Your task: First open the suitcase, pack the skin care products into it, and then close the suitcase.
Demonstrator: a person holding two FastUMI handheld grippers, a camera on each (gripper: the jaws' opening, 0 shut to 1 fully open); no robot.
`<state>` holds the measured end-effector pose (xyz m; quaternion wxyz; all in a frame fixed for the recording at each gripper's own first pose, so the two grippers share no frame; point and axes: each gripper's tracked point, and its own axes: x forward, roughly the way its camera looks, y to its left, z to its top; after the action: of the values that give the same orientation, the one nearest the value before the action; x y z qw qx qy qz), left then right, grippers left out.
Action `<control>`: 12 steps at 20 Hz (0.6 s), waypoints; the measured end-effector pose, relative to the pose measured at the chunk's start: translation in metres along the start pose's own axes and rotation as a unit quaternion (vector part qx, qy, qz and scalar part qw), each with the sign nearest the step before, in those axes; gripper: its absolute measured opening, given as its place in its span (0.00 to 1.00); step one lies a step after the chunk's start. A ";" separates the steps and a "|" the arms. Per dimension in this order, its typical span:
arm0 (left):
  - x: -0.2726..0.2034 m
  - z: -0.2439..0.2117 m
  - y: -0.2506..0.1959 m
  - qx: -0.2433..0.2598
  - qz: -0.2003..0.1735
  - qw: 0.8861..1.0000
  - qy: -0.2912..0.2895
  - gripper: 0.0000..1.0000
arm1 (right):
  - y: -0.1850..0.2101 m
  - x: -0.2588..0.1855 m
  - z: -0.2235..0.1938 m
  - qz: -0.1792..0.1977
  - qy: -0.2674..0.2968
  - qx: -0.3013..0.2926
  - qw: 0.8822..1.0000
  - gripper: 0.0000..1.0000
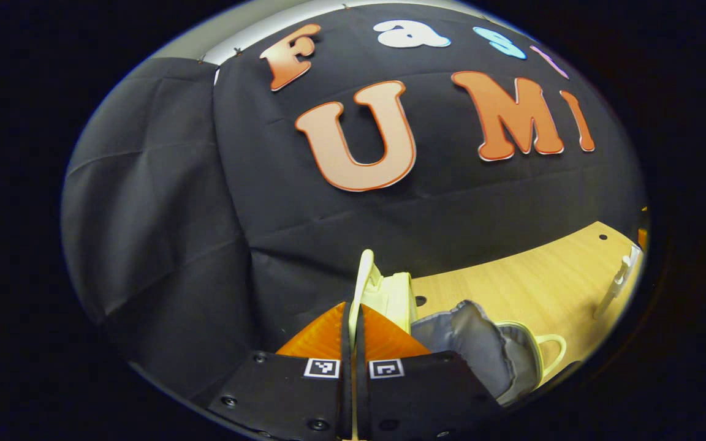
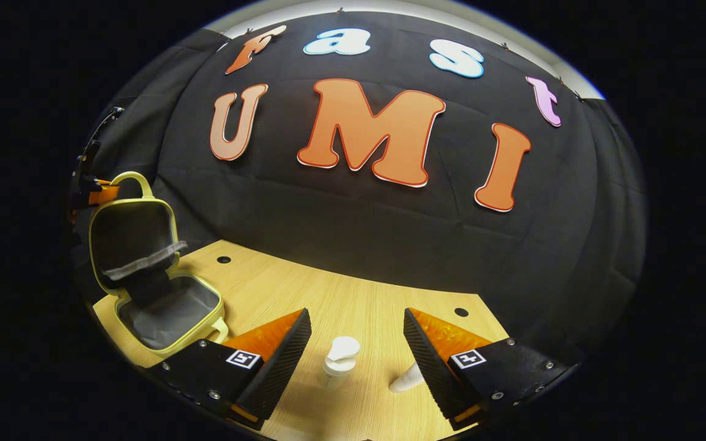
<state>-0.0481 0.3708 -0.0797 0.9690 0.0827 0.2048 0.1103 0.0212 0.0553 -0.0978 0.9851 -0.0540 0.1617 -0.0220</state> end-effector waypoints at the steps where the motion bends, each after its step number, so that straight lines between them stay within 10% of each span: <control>1: 0.006 -0.005 0.012 -0.012 0.003 1.000 0.005 0.03 | 0.002 0.000 -0.001 -0.003 0.003 0.001 1.000 0.97; 12: 0.071 -0.123 0.111 -0.149 0.013 0.984 0.094 0.03 | 0.008 0.000 0.014 -0.048 0.007 -0.005 0.999 0.97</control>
<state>-0.0555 0.5092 -0.1946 0.9455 -0.0706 0.2748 0.1597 0.0259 0.0650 -0.0861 0.9815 -0.0668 0.1658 -0.0685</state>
